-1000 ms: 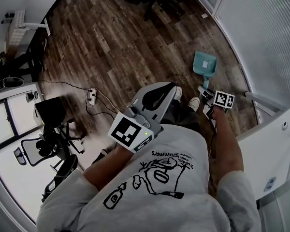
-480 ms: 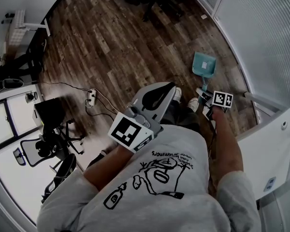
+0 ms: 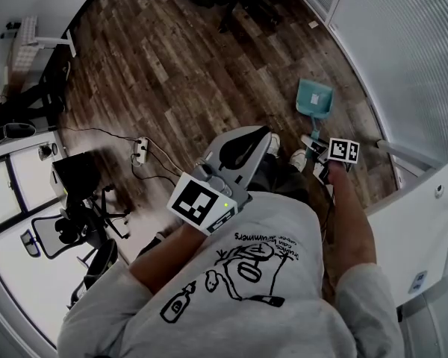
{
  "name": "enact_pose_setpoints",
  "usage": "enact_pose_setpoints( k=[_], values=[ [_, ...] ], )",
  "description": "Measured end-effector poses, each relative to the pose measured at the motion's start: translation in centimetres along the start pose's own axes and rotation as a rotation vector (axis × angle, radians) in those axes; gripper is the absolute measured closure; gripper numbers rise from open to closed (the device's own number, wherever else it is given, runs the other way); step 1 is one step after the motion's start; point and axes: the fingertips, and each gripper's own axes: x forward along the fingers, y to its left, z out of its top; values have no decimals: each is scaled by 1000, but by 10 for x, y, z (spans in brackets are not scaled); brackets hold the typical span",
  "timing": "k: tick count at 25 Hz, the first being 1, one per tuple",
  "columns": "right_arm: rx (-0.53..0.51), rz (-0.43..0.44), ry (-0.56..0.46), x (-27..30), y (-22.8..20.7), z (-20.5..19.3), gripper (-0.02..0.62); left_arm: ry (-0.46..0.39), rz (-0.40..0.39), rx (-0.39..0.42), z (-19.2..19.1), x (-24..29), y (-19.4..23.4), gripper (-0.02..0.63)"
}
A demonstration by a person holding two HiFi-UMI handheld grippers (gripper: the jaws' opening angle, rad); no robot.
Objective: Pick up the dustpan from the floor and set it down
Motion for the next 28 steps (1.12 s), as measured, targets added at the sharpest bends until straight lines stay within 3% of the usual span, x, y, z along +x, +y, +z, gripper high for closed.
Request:
enact_pose_setpoints(
  k=[13, 28],
  values=[
    [11, -71, 71, 0, -12, -5, 379, -3, -7, -1, 0, 0, 2, 604],
    [0, -180, 52, -14, -30, 1, 360, -9, -18, -5, 2, 2, 8, 604]
  ],
)
